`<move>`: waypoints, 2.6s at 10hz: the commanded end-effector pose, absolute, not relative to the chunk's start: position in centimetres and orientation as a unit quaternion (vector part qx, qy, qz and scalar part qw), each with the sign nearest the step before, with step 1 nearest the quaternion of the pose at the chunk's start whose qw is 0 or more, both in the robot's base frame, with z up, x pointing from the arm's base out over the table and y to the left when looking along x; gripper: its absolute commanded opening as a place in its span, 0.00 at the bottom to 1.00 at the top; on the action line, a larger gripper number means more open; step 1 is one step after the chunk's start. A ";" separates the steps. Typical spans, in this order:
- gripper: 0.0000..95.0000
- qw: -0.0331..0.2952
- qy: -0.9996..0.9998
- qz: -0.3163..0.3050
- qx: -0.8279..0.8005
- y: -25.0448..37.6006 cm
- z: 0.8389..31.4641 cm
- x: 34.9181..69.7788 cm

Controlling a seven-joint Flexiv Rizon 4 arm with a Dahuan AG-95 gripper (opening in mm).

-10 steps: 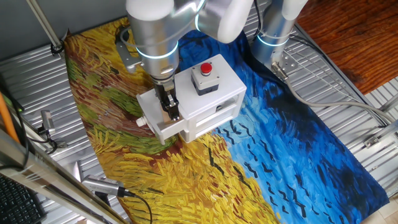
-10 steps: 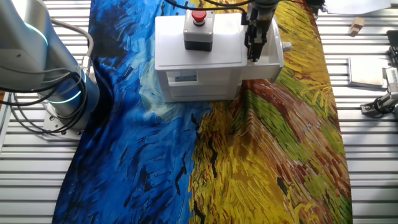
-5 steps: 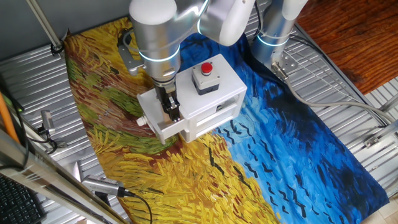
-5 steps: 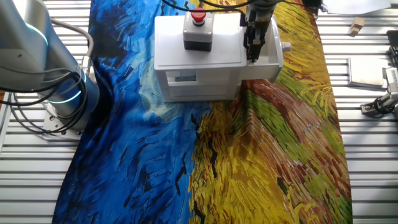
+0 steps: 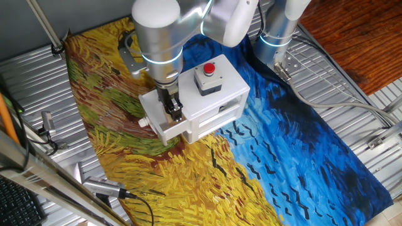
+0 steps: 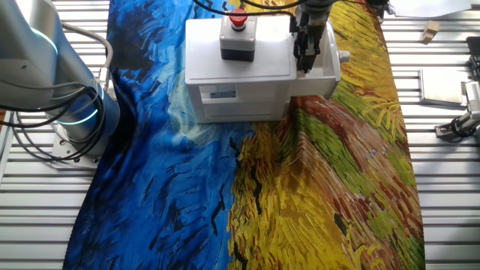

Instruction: Take something out of a drawer

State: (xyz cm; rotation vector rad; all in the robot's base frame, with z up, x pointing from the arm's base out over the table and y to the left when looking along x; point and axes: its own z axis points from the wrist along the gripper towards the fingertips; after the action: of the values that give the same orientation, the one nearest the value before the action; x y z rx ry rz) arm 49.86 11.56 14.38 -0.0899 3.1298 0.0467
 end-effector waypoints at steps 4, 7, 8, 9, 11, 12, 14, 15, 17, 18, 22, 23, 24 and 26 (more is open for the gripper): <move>0.00 -0.002 0.999 0.018 -0.039 11.5 15.4 50.6; 0.00 -0.002 0.999 0.020 -0.044 11.6 16.0 51.0; 0.00 -0.003 0.999 0.021 -0.045 11.6 16.2 51.2; 0.00 -0.004 0.999 0.022 -0.047 11.6 16.5 51.5; 0.00 -0.004 0.998 0.022 -0.052 11.6 16.6 51.8; 0.00 -0.006 0.998 0.022 -0.054 11.7 16.8 52.1; 0.00 -0.011 0.998 0.023 -0.060 11.7 17.1 52.3; 0.00 -0.014 0.998 0.024 -0.063 11.8 17.7 52.4; 0.00 -0.019 0.997 0.024 -0.066 12.1 18.9 52.4; 0.00 -0.022 0.997 0.024 -0.073 12.2 20.0 52.5; 0.00 -0.044 0.991 0.028 -0.127 11.7 25.1 52.7; 0.00 -0.048 0.989 0.028 -0.134 11.7 26.0 52.4; 0.00 -0.050 0.988 0.027 -0.144 11.6 26.9 51.8; 0.00 -0.052 0.985 0.029 -0.163 11.4 27.8 51.2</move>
State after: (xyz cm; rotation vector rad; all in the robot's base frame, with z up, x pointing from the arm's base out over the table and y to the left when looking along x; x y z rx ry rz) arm 51.19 11.35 27.78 -0.5289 3.1992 0.0912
